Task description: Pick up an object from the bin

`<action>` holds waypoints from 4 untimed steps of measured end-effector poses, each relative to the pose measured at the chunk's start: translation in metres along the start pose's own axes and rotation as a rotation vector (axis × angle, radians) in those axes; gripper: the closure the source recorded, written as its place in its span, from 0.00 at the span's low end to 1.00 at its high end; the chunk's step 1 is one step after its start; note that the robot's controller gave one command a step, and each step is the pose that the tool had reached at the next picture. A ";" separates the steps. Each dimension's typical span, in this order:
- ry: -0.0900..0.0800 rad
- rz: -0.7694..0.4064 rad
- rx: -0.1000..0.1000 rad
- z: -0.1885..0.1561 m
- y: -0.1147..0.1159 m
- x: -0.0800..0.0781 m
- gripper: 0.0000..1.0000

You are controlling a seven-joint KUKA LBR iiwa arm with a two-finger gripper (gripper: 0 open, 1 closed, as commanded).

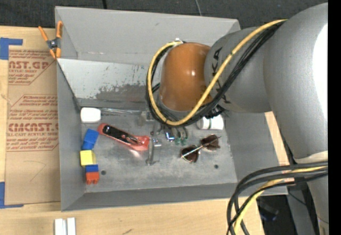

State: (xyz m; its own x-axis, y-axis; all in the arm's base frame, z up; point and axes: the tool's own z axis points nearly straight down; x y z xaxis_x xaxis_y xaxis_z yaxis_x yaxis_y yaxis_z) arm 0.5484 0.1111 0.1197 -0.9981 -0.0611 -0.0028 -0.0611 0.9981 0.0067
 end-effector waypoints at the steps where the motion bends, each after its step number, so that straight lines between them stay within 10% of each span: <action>1: -0.001 -0.028 0.006 0.030 -0.001 -0.019 0.00; 2: -0.002 -0.158 -0.001 0.047 0.039 -0.037 1.00; 3: -0.002 -0.158 -0.002 0.047 0.039 -0.037 1.00; 4: 0.001 -0.202 -0.001 -0.041 0.031 -0.032 0.00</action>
Offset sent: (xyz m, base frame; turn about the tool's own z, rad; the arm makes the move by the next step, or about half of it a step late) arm 0.0351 0.0403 -0.0459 -0.1576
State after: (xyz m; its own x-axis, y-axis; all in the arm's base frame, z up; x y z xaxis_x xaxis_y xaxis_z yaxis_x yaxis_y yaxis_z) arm 0.5778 0.1439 0.1607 -0.9656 -0.2599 -0.0036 -0.2599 0.9656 0.0073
